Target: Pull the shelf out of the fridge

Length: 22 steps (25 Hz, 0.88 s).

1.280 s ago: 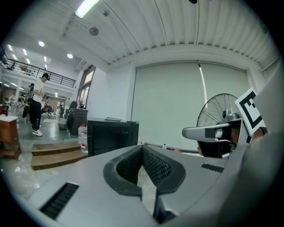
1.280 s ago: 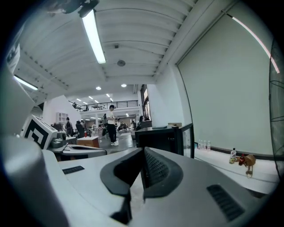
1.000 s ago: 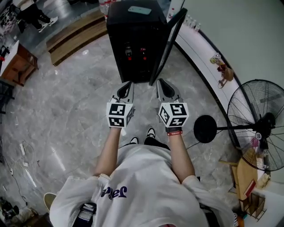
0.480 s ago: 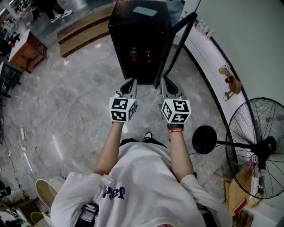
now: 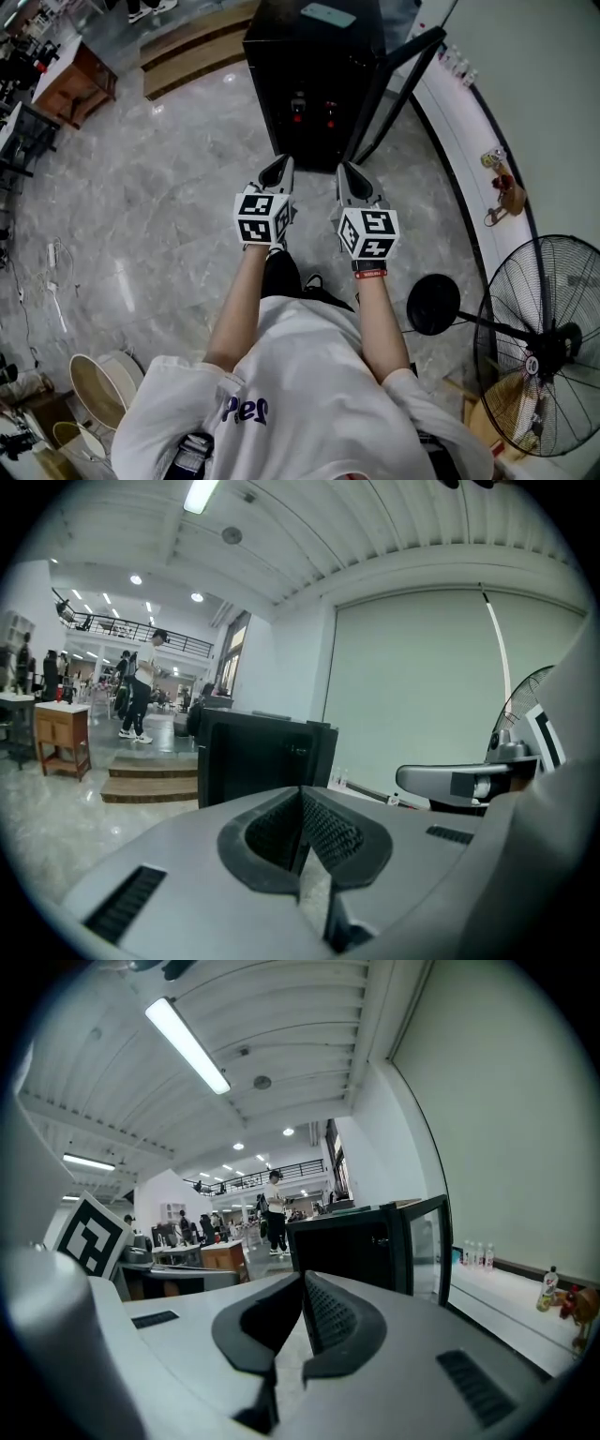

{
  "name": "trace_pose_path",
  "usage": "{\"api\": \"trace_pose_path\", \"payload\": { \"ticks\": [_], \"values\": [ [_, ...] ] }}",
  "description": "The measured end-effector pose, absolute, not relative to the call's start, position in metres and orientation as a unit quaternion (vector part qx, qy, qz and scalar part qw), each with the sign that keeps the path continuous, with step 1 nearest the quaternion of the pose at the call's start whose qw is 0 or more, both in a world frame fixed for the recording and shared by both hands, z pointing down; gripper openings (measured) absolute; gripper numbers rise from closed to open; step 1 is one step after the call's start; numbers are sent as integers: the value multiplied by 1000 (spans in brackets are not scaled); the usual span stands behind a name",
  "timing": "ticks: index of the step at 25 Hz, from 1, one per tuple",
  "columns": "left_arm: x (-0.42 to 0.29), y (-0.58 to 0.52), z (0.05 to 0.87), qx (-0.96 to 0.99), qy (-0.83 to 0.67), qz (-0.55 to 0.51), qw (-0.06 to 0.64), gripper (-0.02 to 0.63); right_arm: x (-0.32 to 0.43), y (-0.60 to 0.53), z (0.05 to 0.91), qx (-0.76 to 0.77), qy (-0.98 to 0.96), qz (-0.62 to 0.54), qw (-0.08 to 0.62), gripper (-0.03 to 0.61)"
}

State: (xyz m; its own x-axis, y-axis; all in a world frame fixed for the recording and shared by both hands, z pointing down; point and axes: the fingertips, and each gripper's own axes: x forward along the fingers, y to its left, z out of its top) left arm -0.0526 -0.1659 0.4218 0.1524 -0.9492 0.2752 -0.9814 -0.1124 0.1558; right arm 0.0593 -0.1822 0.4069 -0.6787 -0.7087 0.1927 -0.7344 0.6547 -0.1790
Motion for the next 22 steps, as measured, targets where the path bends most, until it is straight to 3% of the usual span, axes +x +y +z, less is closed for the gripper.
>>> {"api": "trace_pose_path", "payload": {
  "ticks": [22],
  "values": [
    [-110,-310,549,742,-614,1,268,52,-4,-305,504,404,-899,139,96,17]
  ]
}}
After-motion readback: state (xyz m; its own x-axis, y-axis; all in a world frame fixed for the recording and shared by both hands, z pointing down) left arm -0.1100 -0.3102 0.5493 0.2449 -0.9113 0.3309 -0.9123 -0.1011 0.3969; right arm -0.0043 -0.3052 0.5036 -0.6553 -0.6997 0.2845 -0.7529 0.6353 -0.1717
